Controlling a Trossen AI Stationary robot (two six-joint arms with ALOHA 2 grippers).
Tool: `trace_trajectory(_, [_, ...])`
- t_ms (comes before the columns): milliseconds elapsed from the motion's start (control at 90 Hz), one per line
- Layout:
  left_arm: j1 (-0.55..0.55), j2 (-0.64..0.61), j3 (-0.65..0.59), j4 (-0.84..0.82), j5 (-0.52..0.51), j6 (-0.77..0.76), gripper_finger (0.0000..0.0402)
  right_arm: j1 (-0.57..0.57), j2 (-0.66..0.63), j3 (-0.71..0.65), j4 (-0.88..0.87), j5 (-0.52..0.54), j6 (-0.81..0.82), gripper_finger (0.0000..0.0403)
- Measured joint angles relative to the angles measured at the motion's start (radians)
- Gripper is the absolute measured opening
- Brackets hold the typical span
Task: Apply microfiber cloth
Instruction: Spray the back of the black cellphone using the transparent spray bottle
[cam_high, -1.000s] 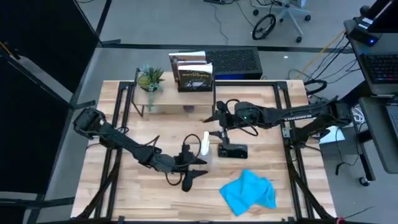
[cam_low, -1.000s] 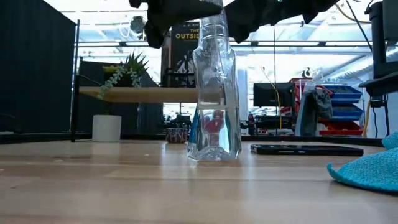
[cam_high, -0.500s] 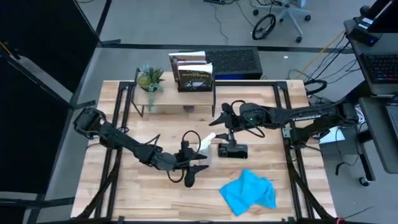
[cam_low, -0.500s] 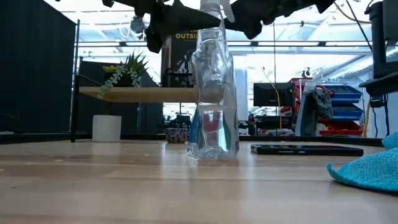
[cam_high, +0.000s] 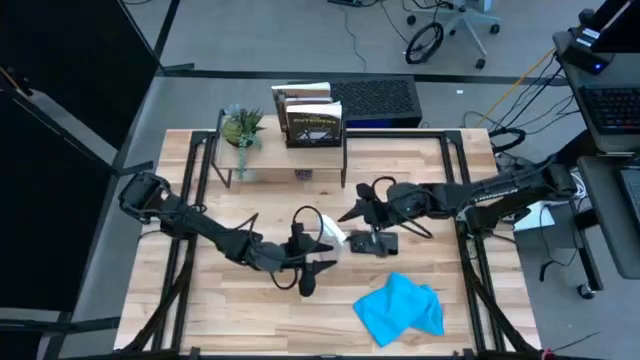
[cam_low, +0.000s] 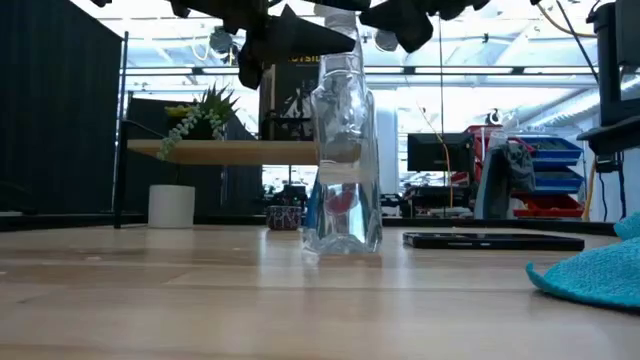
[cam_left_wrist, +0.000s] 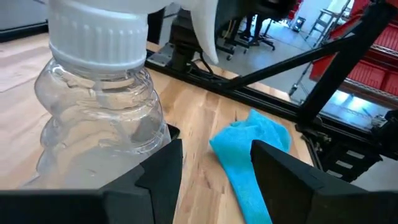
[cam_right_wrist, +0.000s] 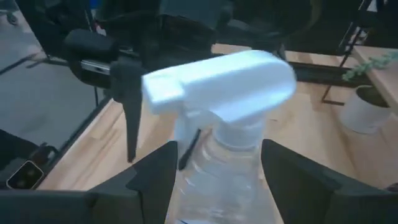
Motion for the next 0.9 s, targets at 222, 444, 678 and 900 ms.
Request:
trace_trajectory(222, [0.004, 0.0, 0.0, -0.003, 0.0, -0.001, 0.0178, 0.047, 0.035, 0.0, 0.089, 0.094, -0.001, 0.0215])
trace_trajectory(444, [0.004, 0.0, 0.0, -0.003, 0.0, -0.001, 0.0178, 0.061, 0.036, 0.0, 0.069, 0.115, 0.01, 0.0215])
trace_trajectory(678, [0.002, -0.01, 0.0, -0.01, 0.0, 0.014, 0.0178, 0.1, -0.002, 0.0, -0.029, 0.114, 0.055, 0.0215])
trace_trajectory(900, [-0.014, -0.089, -0.001, -0.004, 0.0, 0.052, 0.0178, 0.113, -0.005, 0.001, 0.0, 0.119, 0.097, 0.0215])
